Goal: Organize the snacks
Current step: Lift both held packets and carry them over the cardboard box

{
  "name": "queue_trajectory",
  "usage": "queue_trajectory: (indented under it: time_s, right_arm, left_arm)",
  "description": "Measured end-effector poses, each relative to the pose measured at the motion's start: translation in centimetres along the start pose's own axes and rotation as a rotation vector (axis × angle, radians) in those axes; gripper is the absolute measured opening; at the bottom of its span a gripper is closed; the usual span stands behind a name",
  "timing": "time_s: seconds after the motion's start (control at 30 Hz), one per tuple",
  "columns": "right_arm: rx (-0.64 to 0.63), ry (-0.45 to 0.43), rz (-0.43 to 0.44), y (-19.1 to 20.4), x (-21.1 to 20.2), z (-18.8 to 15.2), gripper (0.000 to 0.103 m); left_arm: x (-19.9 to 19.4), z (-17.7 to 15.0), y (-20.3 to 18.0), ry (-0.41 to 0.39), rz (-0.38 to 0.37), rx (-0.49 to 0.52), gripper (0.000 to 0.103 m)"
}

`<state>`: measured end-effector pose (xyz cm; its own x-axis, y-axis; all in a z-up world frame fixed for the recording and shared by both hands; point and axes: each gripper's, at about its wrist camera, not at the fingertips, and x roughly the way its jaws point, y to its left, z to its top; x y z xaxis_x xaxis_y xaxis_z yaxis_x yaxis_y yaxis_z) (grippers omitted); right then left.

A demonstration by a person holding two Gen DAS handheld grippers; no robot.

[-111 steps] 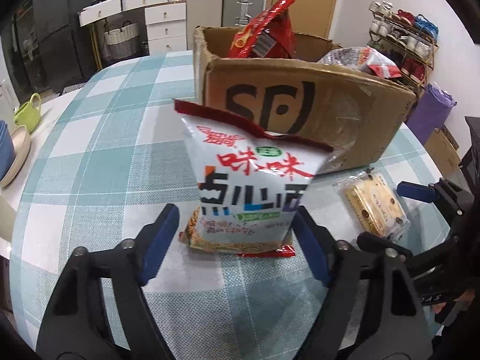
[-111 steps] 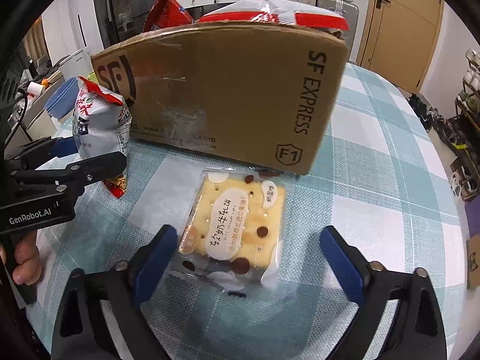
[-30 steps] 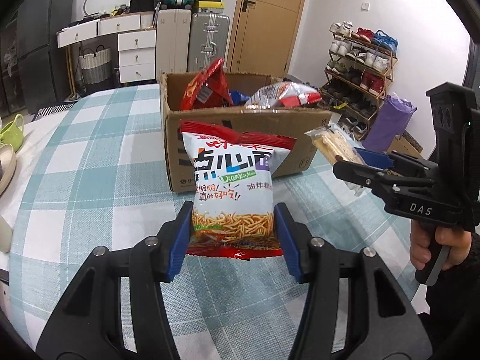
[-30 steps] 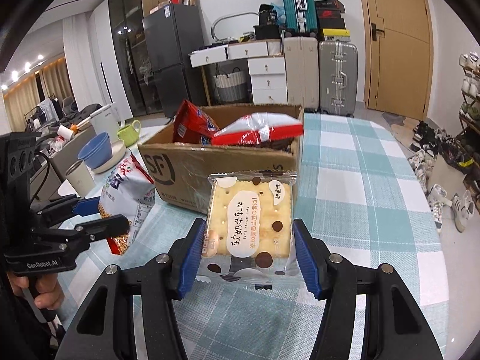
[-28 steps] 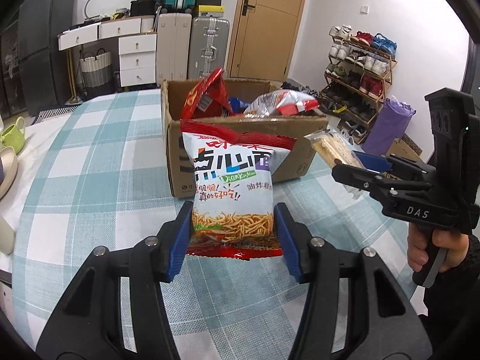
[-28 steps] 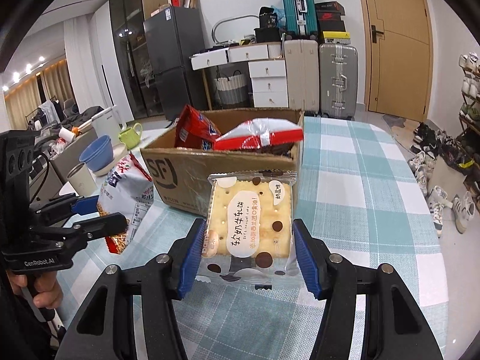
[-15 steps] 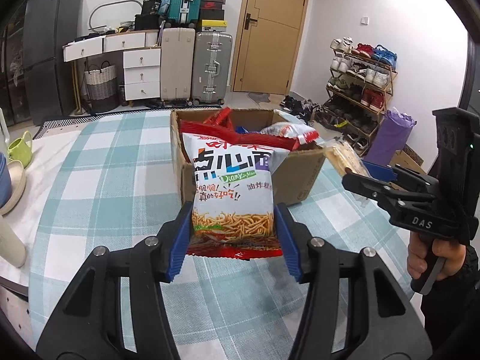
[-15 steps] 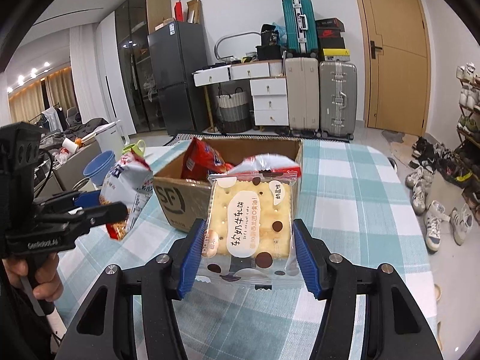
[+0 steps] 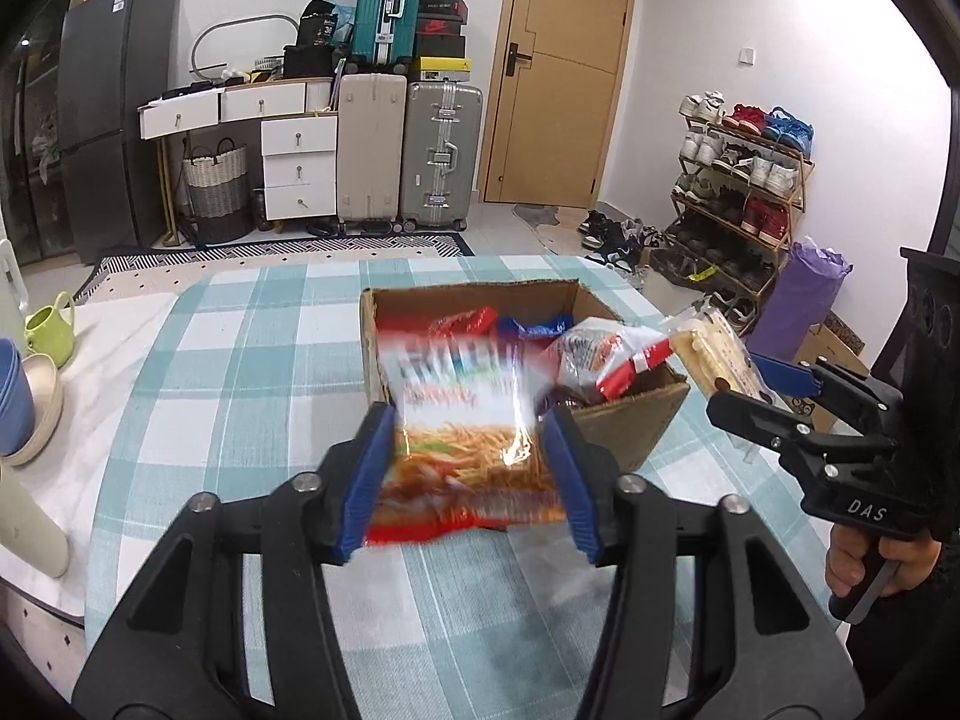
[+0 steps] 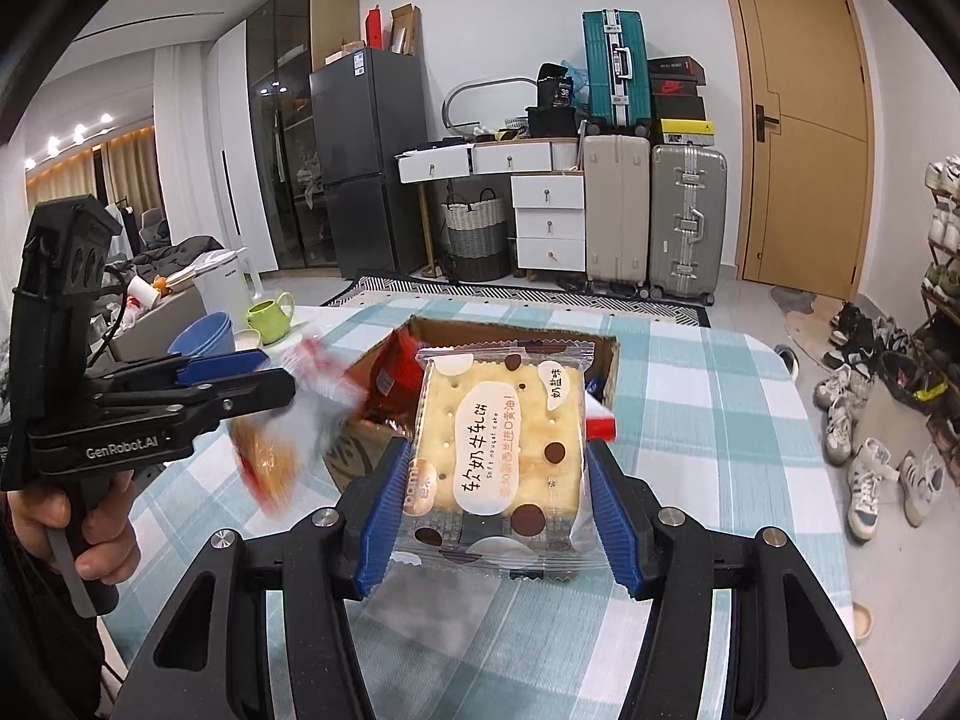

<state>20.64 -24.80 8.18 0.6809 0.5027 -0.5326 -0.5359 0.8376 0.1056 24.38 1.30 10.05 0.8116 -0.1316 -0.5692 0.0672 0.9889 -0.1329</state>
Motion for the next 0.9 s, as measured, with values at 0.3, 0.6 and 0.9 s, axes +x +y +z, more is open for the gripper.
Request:
queue_trajectory:
  time_s: [0.3, 0.6, 0.9]
  right_arm:
    - [-0.005, 0.030, -0.018, -0.3, 1.0, -0.7, 0.058]
    - [0.011, 0.030, -0.021, -0.6, 1.0, -0.9, 0.058]
    - [0.007, 0.015, -0.016, -0.7, 0.8, -0.4, 0.058]
  left_arm:
    - [3.6, -0.2, 0.3, 0.065, -0.005, -0.011, 0.039]
    - [6.2, -5.2, 1.6, 0.200, 0.029, -0.023, 0.070]
    - [9.6, -8.4, 1.3, 0.279, 0.018, -0.014, 0.039]
